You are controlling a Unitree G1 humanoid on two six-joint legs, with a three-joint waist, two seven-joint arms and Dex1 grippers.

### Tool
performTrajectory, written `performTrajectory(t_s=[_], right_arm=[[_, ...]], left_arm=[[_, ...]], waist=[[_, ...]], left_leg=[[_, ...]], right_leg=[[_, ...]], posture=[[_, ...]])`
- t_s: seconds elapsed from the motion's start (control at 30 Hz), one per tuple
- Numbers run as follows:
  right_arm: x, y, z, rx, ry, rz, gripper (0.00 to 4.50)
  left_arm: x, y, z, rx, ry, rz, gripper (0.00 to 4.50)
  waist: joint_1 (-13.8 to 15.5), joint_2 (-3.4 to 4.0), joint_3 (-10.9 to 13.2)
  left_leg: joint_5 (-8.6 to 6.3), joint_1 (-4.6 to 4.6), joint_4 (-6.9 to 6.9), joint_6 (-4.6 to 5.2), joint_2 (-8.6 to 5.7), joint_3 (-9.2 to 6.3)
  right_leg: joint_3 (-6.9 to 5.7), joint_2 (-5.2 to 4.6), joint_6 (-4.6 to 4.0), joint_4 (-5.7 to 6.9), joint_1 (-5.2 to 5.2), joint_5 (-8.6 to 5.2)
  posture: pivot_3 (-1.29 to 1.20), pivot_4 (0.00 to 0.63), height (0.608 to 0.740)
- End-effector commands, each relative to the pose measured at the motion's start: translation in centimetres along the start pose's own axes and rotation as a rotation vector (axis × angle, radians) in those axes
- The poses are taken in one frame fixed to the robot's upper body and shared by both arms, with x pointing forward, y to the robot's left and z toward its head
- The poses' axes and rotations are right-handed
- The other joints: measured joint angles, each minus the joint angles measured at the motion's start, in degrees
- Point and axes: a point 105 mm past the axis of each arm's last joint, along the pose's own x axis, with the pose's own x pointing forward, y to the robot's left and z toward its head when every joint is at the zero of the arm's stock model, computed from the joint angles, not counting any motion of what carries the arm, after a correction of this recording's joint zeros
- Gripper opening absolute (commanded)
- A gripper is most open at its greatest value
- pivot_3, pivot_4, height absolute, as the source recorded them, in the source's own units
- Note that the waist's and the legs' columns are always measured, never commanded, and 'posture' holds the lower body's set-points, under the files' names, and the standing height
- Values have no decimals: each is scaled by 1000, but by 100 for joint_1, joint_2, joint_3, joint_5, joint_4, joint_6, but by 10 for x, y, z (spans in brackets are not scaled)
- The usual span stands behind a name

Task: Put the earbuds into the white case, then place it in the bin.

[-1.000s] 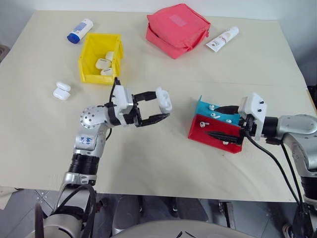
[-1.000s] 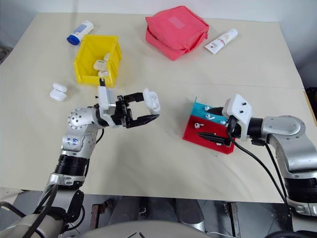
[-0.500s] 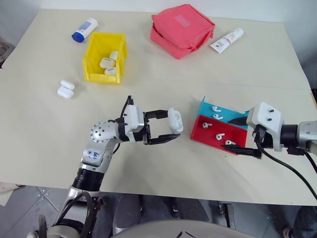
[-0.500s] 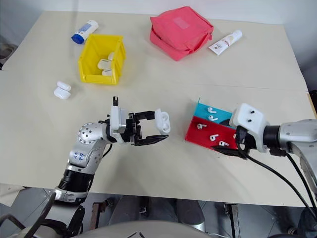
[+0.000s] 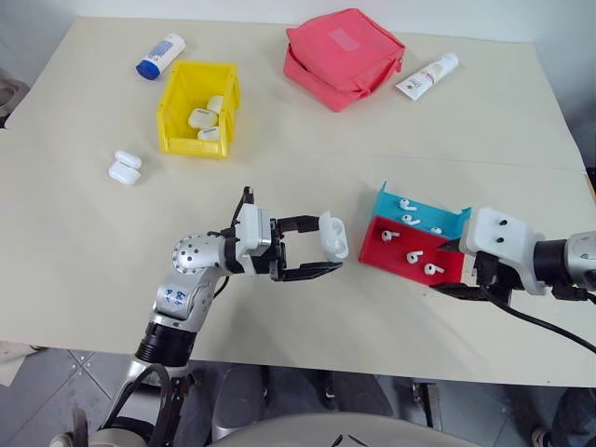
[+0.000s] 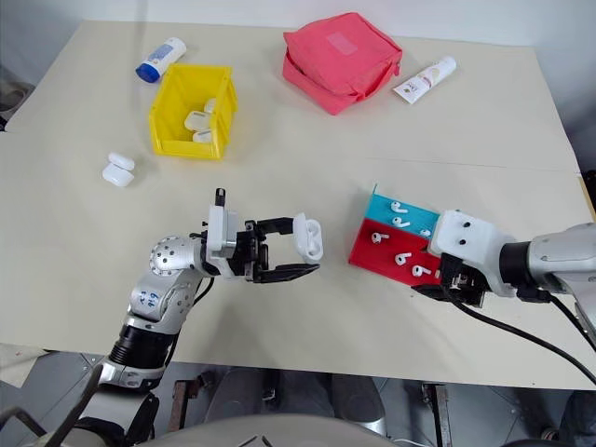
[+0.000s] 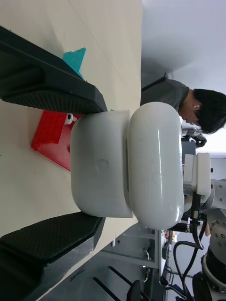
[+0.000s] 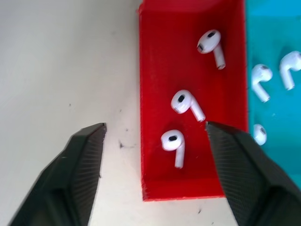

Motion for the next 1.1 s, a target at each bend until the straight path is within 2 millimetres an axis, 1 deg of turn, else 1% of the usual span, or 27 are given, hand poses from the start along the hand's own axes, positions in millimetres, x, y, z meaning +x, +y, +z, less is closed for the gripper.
performTrajectory(t_s=[0.03, 0.13, 0.2, 0.4, 0.53, 0.73, 1.1], right_arm=[[0, -2, 5, -27, 36, -23, 2324], [5, -2, 2, -13, 96, -20, 2324], [8, -1, 4, -12, 119, -13, 2324], [17, -5, 2, -15, 221, -37, 2324], [21, -13, 4, -22, 240, -66, 2324], [27, -23, 0, -27, 290, -84, 2324], [32, -27, -5, -52, 323, -73, 2324]], left_arm=[[1, -4, 11, 34, -32, -17, 2769], [0, -5, 10, 32, -25, -24, 2769], [-1, -6, 10, 29, -25, -30, 2769], [-2, -9, 11, 21, -30, -51, 2769], [-1, -12, 12, 11, -37, -64, 2769], [0, -15, 12, -1, -43, -80, 2769], [-2, -13, 13, 9, -35, -63, 2769]], waist=[[0, 0, 0], [-2, 0, 0], [-13, 0, 0], [-8, 1, 0], [-9, 1, 0], [-17, 2, 0], [-18, 2, 0]], left_leg=[[0, 0, 0, 0, 0, 0], [0, 0, -1, 0, 0, 0], [0, 0, -2, 0, 1, -1], [-1, -1, -3, 1, 0, -3], [-1, -3, -8, 1, -2, -2], [-1, -2, -13, 1, -1, -2], [-1, -3, -13, 1, -2, -1]], right_leg=[[0, 0, 0, 0, 0, 0], [0, -1, 0, 0, -1, 0], [0, -1, 0, 0, -2, 0], [-1, -7, 0, 0, -5, 0], [-1, -10, 0, -1, -9, 0], [-1, -10, 0, -2, -12, 0], [-1, -10, 0, -2, -12, 0]], posture=[[0, 150, 740], [0, 150, 740], [0, 150, 740], [0, 150, 740], [0, 150, 740], [0, 150, 740], [0, 150, 740]])
